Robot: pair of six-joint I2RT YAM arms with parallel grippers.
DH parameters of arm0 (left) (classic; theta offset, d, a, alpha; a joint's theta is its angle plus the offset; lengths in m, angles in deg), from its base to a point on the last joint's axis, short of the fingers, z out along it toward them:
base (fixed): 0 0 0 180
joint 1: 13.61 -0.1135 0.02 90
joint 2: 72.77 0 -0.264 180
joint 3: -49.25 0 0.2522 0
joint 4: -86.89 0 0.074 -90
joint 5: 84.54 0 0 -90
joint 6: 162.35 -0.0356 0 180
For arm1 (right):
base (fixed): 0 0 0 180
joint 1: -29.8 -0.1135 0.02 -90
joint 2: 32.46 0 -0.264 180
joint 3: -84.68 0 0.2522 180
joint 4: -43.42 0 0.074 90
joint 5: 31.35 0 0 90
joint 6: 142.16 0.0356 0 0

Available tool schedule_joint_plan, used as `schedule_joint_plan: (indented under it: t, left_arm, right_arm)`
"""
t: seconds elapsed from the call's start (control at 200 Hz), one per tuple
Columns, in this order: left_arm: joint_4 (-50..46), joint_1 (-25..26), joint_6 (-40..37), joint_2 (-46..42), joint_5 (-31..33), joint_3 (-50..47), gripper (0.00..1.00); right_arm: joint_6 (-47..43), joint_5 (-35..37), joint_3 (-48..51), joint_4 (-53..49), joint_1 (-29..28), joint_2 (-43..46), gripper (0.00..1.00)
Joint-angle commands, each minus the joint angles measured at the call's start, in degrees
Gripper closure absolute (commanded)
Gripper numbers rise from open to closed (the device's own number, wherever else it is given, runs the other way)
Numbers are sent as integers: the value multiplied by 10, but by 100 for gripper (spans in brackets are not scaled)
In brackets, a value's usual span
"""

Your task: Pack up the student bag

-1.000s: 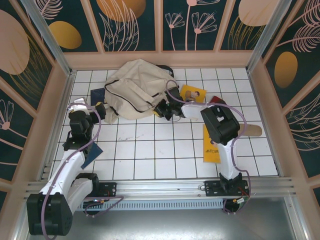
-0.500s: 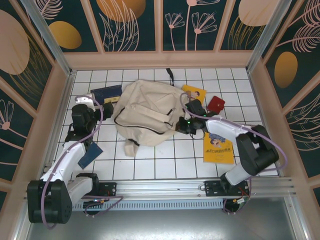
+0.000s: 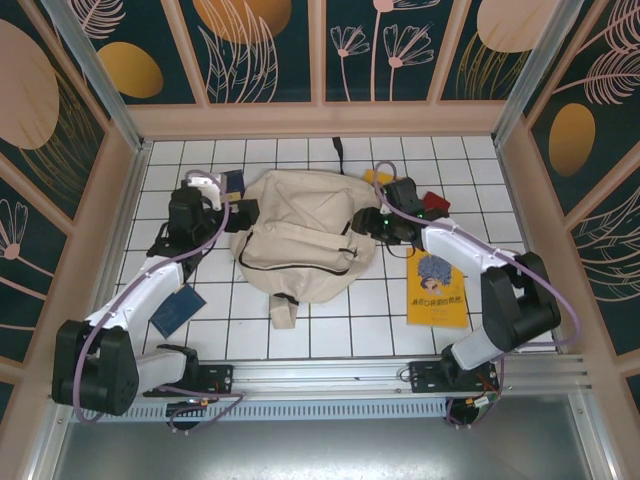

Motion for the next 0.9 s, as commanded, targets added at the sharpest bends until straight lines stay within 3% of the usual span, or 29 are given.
schedule_joint_plan:
  t: [0.0, 0.295, 0.405, 0.615, 0.735, 0.895]
  left_arm:
    - [-5, 61, 187, 19, -5, 23, 5]
    - [-42, 242, 274, 103, 22, 88, 18]
    - [-53, 279, 291, 130, 38, 103, 28]
    - [-59, 310, 296, 191, 27, 125, 32]
    - [-86, 325, 282, 222, 28, 160, 37]
    - [-93, 341, 283, 236, 37, 153, 46]
  right_arm:
    - [14, 7, -24, 7, -3, -30, 43]
    - [29, -87, -100, 55, -1, -173, 49]
    - [33, -79, -153, 56, -2, -229, 51]
    - [20, -75, -257, 52, 9, -311, 53]
    - [10, -71, -263, 36, 18, -284, 53]
    - [5, -82, -170, 28, 36, -178, 52]
